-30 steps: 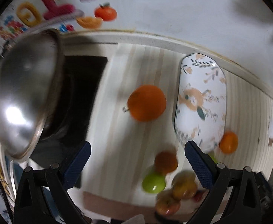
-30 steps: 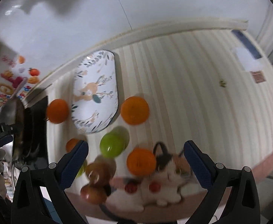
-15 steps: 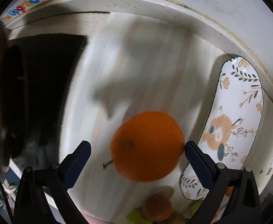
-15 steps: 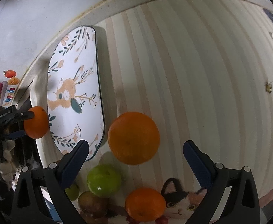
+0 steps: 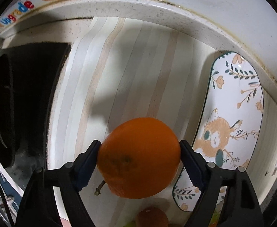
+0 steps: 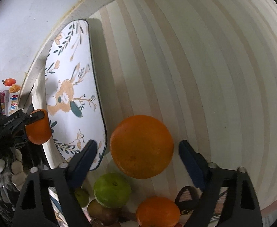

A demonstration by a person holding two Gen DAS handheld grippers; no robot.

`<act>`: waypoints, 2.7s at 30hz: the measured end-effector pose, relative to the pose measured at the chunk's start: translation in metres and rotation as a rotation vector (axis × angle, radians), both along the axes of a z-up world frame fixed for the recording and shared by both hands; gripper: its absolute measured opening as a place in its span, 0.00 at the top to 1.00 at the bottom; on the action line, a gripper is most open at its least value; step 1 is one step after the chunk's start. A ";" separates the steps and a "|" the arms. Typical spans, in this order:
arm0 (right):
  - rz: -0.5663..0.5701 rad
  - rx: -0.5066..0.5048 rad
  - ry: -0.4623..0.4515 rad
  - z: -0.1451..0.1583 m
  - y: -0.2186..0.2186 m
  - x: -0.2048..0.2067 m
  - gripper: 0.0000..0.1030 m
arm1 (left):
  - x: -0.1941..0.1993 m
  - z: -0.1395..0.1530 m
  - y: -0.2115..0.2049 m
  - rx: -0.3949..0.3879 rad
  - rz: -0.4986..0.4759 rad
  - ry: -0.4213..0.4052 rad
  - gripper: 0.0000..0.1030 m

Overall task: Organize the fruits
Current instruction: 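Grasp the large orange with the left tool while the right tool grasps the tangerine, then place the orange on the floral plate with the left tool while the right places the tangerine, then grasp the red apple with the left tool while the right tool grasps the brown apple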

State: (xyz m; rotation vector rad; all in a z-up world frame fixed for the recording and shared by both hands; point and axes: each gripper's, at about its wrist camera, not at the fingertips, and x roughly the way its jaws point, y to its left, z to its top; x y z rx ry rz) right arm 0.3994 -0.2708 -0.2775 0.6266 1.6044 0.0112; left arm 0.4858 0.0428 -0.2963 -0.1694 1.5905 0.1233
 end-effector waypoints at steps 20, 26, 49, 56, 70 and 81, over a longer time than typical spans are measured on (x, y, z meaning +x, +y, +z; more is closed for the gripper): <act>0.129 -0.078 -0.246 0.068 0.024 0.037 0.35 | -0.022 0.113 -0.053 -0.106 -0.148 -0.206 0.21; 0.255 -0.118 -0.322 0.059 0.048 0.097 0.35 | 0.032 0.100 -0.095 -0.155 -0.196 -0.194 0.21; 0.475 -0.144 -0.338 0.023 0.087 0.176 0.31 | 0.091 0.051 -0.096 -0.087 -0.207 -0.041 0.20; 0.405 -0.203 -0.320 0.036 0.080 0.172 0.11 | 0.091 0.055 -0.094 -0.095 -0.189 -0.067 0.13; 0.297 -0.264 -0.281 0.091 0.053 0.103 0.07 | 0.027 0.131 -0.068 -0.003 -0.190 -0.214 0.13; 0.263 -0.330 -0.347 0.152 0.071 0.028 0.07 | -0.059 0.178 -0.053 0.063 -0.201 -0.316 0.13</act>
